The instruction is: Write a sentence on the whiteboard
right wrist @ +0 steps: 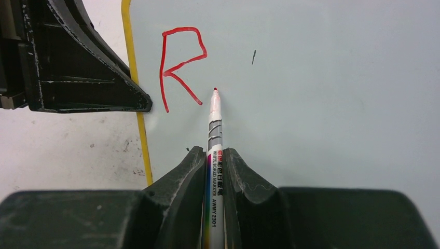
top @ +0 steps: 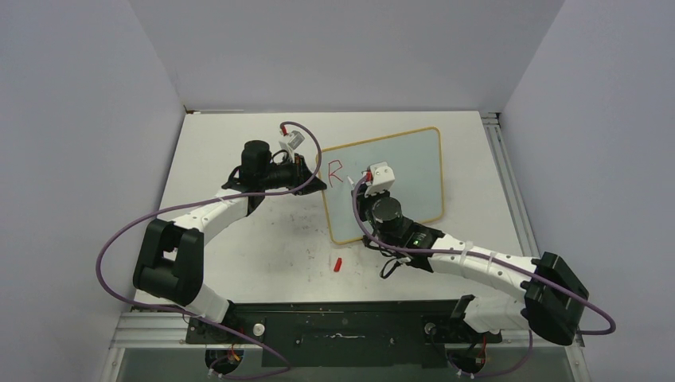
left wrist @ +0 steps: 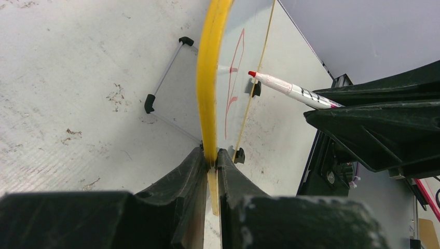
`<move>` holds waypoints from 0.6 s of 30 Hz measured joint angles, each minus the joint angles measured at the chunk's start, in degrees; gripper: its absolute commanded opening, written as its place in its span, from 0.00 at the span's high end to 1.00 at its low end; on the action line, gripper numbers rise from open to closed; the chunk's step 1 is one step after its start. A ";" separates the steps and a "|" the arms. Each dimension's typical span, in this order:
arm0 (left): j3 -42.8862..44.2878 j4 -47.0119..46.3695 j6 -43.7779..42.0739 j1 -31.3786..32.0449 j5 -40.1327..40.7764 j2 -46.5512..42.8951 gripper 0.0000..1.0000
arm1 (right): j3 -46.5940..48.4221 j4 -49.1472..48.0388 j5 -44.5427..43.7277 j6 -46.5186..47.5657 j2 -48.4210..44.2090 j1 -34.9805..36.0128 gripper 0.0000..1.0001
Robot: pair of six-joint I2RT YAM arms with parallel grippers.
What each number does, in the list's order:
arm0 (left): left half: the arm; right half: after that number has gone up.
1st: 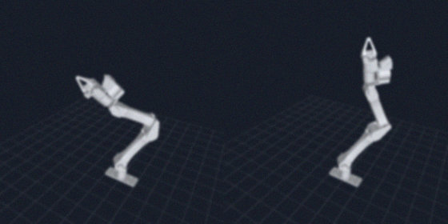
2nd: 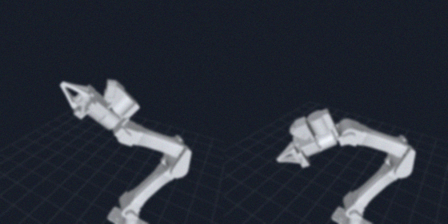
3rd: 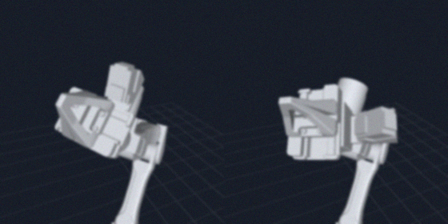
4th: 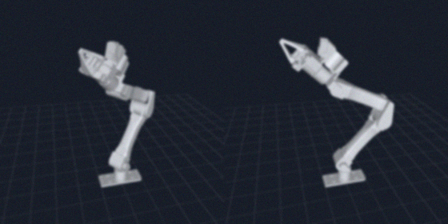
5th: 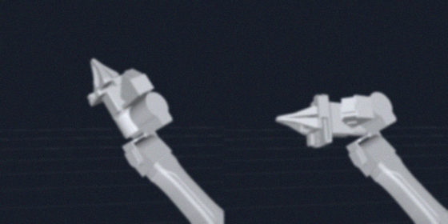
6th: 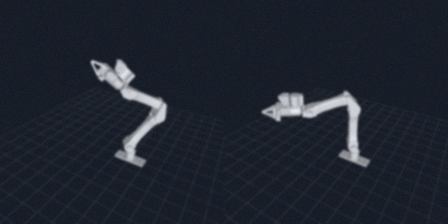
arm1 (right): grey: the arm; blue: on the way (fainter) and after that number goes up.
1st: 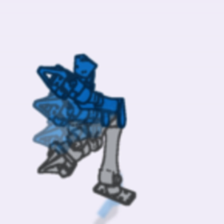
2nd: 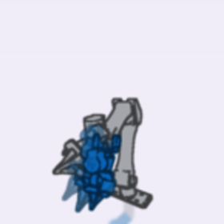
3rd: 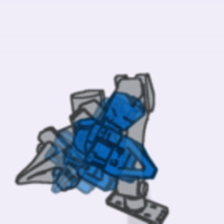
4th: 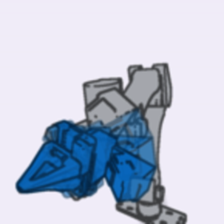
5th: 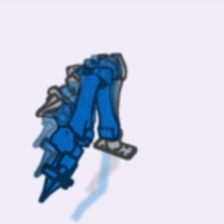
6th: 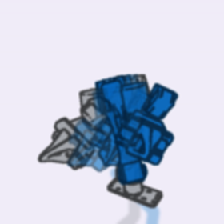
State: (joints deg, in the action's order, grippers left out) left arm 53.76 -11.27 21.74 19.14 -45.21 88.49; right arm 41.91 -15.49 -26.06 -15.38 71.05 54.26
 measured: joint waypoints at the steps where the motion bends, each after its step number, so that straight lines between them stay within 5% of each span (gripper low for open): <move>1: -0.02 0.00 0.00 0.00 0.00 0.00 1.00 | 0.02 -0.02 0.26 0.00 0.17 -0.26 0.95; 18: 0.00 0.02 -0.02 0.00 0.07 -0.04 1.00 | 0.72 -1.25 1.40 0.22 1.70 -1.46 0.95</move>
State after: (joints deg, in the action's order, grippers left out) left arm 53.76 -11.25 21.71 19.14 -45.15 88.44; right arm 42.63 -16.73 -24.67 -15.16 72.75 52.80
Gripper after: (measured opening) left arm 0.095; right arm 0.152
